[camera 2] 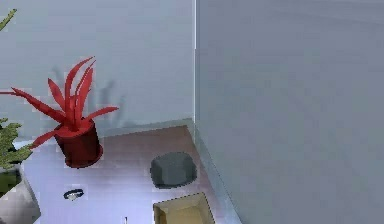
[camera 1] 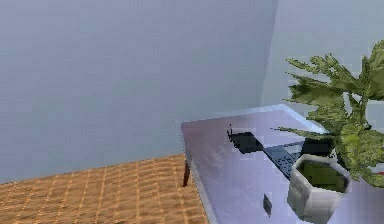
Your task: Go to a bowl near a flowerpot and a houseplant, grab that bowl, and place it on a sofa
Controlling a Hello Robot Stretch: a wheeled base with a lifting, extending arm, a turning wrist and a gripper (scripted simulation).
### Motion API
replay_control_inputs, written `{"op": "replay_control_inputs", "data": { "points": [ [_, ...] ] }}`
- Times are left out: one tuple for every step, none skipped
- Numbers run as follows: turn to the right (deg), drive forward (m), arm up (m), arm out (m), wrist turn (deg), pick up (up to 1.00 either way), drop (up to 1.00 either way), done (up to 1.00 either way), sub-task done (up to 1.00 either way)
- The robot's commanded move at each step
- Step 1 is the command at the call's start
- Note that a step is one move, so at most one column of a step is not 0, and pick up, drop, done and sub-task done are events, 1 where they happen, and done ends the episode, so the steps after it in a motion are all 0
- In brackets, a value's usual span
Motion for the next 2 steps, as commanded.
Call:
{"op": "replay_control_inputs", "data": {
  "points": [
    [0.0,0.00,0.00,0.30,0.0,0.00,0.00,0.00,0.00],
    [0.0,0.00,0.00,0.00,45.0,0.00,0.00,0.00,0.00]
  ]
}}
